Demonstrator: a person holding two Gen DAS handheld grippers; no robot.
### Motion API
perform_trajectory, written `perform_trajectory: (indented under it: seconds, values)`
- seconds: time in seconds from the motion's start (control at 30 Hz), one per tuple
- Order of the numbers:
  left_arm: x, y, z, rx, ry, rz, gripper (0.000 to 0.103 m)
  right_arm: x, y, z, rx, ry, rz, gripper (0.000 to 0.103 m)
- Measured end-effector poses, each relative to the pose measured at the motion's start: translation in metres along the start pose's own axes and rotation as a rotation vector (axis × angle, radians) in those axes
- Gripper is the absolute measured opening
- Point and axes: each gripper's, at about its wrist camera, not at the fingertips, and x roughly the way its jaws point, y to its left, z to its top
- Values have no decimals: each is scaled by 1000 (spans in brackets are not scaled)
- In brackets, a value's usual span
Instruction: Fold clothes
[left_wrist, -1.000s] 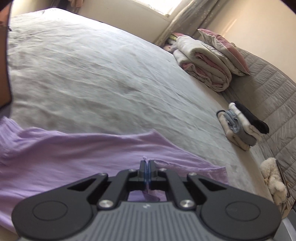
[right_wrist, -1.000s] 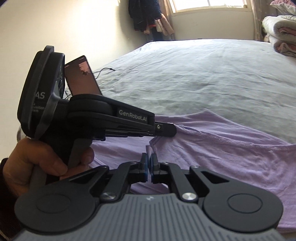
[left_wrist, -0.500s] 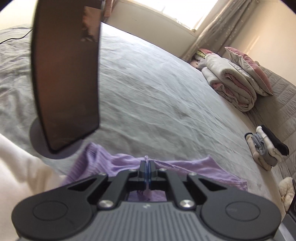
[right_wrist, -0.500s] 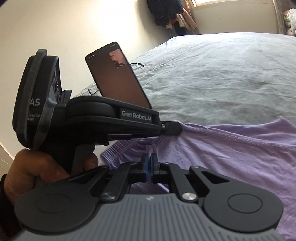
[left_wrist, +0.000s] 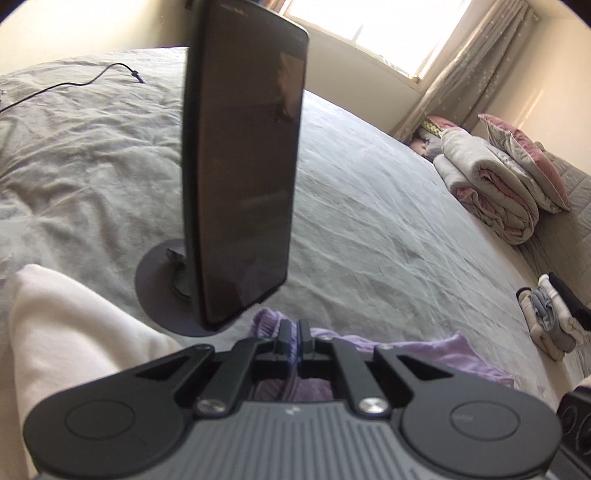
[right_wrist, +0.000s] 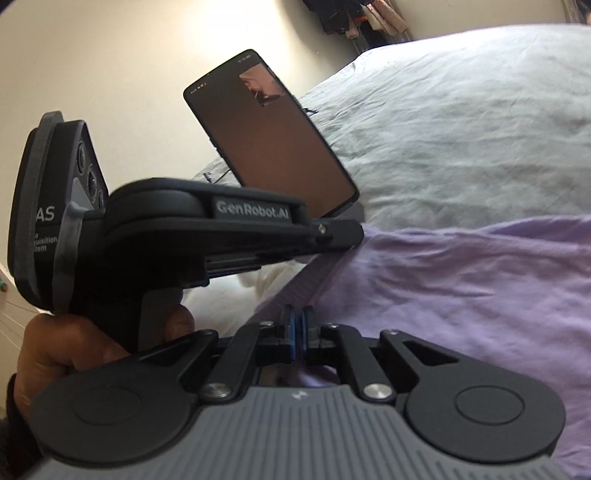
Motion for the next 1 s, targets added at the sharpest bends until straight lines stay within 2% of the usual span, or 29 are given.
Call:
perform_trajectory:
  seconds: [0.2, 0.3, 0.33, 0.4, 0.43, 0.67, 0.83, 1.0]
  values:
    - [-17, 2, 2, -18, -54, -65, 2, -6, 7, -2, -8, 19, 56, 15]
    - [-16, -8, 0, 1, -48, -102, 2, -20, 6, -1, -19, 18, 34, 17]
    - [-15, -12, -1, 8, -43, -110, 2, -26, 3, 0, -18, 17, 21, 18]
    - [-12, -22, -4, 30, -31, -123, 4, -40, -4, 1, -19, 9, -15, 33]
    - [-11, -27, -6, 42, -27, -131, 5, -48, -8, 1, -23, 2, -34, 34]
    - [-4, -70, -20, 154, -7, -191, 25, -111, -54, 1, 1, -25, -177, 34]
    - [1, -113, -49, 302, 22, -238, 35, -161, -90, -3, 48, -49, -281, 34]
    - [6, -162, -79, 448, 54, -296, 48, -207, -123, -8, 99, -33, -343, 34]
